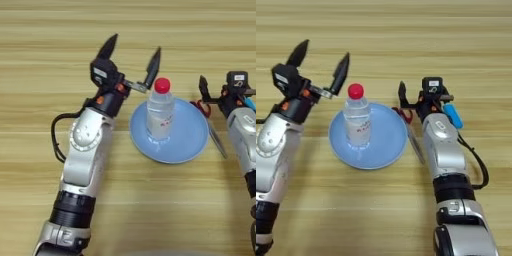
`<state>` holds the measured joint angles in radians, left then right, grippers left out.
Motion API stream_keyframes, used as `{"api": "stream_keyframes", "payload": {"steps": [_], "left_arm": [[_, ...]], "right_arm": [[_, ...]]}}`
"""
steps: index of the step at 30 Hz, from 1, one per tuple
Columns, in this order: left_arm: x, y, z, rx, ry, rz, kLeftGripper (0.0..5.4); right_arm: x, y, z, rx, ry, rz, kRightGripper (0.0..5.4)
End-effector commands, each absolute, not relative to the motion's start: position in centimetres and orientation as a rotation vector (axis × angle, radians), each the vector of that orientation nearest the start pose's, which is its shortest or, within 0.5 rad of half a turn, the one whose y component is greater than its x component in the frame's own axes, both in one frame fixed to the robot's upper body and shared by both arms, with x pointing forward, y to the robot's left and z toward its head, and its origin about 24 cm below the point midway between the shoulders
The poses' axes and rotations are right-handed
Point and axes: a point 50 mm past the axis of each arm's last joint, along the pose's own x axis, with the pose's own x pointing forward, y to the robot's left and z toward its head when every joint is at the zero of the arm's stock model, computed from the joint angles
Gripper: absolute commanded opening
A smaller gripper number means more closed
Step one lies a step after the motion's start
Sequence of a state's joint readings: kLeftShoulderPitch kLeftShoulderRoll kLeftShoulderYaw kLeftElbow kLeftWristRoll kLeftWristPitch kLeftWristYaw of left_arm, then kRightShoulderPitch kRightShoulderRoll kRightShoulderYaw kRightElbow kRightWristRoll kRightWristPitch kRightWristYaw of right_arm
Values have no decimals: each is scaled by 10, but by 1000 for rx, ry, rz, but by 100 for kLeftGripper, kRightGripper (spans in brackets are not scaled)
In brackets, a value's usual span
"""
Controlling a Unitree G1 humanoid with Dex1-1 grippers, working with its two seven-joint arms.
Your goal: Move the objects on the table
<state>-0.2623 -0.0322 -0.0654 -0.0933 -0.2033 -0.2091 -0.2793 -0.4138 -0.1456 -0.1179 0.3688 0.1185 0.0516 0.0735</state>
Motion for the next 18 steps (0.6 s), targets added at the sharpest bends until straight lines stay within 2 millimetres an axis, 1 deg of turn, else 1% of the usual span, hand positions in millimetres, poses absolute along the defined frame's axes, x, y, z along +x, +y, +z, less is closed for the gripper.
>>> {"api": "stream_keyframes", "payload": {"steps": [1, 5, 9, 13, 18], "left_arm": [[284, 111, 155, -178, -587, -376, 537], [293, 123, 151, -156, -556, -296, 537], [304, 135, 137, -117, -483, -196, 537], [317, 144, 111, -72, -359, -107, 537], [324, 150, 97, -33, -290, -47, 537]], "right_arm": [[332, -178, 73, 6, 1, 31, 540], [332, -178, 73, 6, 0, 30, 540], [332, -179, 74, 7, -1, 29, 540], [332, -179, 74, 9, -4, 29, 540], [331, -178, 76, 11, -13, 30, 540]]}}
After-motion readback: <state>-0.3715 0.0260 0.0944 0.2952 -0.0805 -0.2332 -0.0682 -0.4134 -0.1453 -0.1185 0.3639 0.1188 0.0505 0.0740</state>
